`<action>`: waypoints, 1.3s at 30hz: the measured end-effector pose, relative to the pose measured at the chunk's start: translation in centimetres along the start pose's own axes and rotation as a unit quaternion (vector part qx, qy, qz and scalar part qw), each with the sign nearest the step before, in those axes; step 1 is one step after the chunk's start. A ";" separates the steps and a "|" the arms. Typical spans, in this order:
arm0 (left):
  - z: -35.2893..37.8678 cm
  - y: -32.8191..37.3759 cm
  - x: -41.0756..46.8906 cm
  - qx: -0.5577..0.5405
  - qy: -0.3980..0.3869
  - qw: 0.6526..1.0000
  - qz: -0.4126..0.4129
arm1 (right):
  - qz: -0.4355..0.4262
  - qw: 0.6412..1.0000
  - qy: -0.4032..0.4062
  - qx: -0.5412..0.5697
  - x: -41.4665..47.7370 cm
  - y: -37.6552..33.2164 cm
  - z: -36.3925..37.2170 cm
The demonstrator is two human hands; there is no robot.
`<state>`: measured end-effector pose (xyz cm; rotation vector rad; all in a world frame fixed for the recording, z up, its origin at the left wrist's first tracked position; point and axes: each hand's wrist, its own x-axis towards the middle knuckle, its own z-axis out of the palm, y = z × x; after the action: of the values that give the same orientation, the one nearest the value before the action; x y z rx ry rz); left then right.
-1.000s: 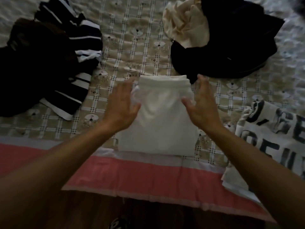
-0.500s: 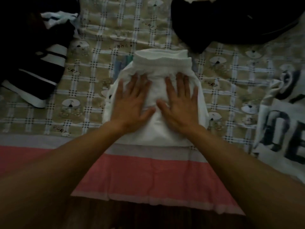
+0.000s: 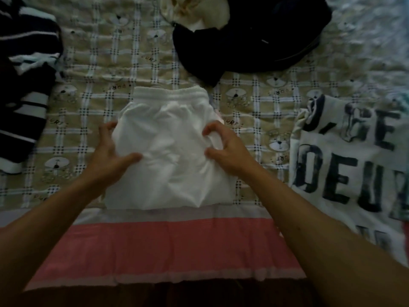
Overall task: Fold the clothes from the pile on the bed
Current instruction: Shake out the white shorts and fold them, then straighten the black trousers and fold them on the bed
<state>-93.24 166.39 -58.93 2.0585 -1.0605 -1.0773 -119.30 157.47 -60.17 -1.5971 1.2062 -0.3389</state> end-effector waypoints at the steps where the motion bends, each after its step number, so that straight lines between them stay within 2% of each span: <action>1: 0.2 1.0 -0.5 -0.004 -0.010 1.000 0.017 | -0.006 1.000 0.021 0.003 -1.1 -0.3 -0.8; 4: 1.9 4.1 -2.4 -0.035 -0.041 0.998 0.043 | -0.014 0.996 0.083 -0.001 -6.1 -0.5 -4.4; 7: 5.3 6.0 -4.5 -0.005 -0.084 0.994 0.063 | 0.022 0.994 0.105 -0.009 -11.6 1.1 -7.7; 9: 8.1 5.5 -5.6 0.007 -0.115 0.991 0.070 | 0.070 0.991 0.094 -0.065 -13.7 3.3 -8.4; 11: 10.7 4.3 -6.4 0.021 -0.141 0.988 0.061 | 0.137 0.976 0.049 -0.162 -14.3 5.3 -8.1; 13: 12.2 3.0 -6.9 0.012 -0.132 0.990 0.042 | 0.197 0.956 0.009 -0.219 -14.4 6.6 -7.3; 14: 12.4 2.5 -6.8 0.007 -0.122 0.992 0.032 | 0.206 0.950 0.014 -0.234 -14.1 6.6 -7.1; 17: 12.4 1.8 -5.9 0.020 -0.113 0.993 0.004 | 0.190 0.929 0.092 -0.305 -12.3 5.3 -7.6; 19: 12.0 2.3 -5.3 0.045 -0.088 0.995 -0.016 | 0.153 0.929 0.154 -0.301 -10.1 4.1 -8.7; 22: 11.5 4.3 -3.8 0.064 -0.050 0.996 -0.028 | 0.082 0.950 0.165 -0.254 -4.8 1.9 -9.9; 24: 11.4 5.4 -2.4 0.050 -0.034 0.997 -0.047 | 0.012 0.946 0.161 -0.280 -0.4 0.3 -10.4; 26: 11.2 6.5 -0.9 0.023 -0.026 0.998 -0.056 | -0.036 0.926 0.151 -0.345 4.4 -1.1 -10.8; 29: 10.9 7.8 0.7 -0.002 -0.007 1.000 -0.023 | -0.036 0.878 0.102 -0.466 11.0 -2.5 -11.3; 34: 9.6 9.0 2.1 -0.011 0.010 1.000 -0.006 | 0.017 0.784 -0.061 -0.617 18.8 -3.4 -11.6; 35: 9.3 9.1 2.2 -0.014 0.010 1.000 0.002 | 0.040 0.786 -0.082 -0.611 19.6 -3.3 -11.4; 36: 8.7 9.6 2.0 -0.018 0.007 1.000 0.008 | 0.053 0.806 -0.082 -0.584 20.0 -3.4 -11.3; 39: 7.5 9.5 2.5 -0.062 -0.024 0.998 -0.024 | 0.018 0.904 -0.024 -0.426 18.8 -5.0 -10.8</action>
<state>-102.32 158.40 -56.47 1.9776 -0.9478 -1.1917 -116.05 135.60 -58.05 -2.2946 1.4373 0.3124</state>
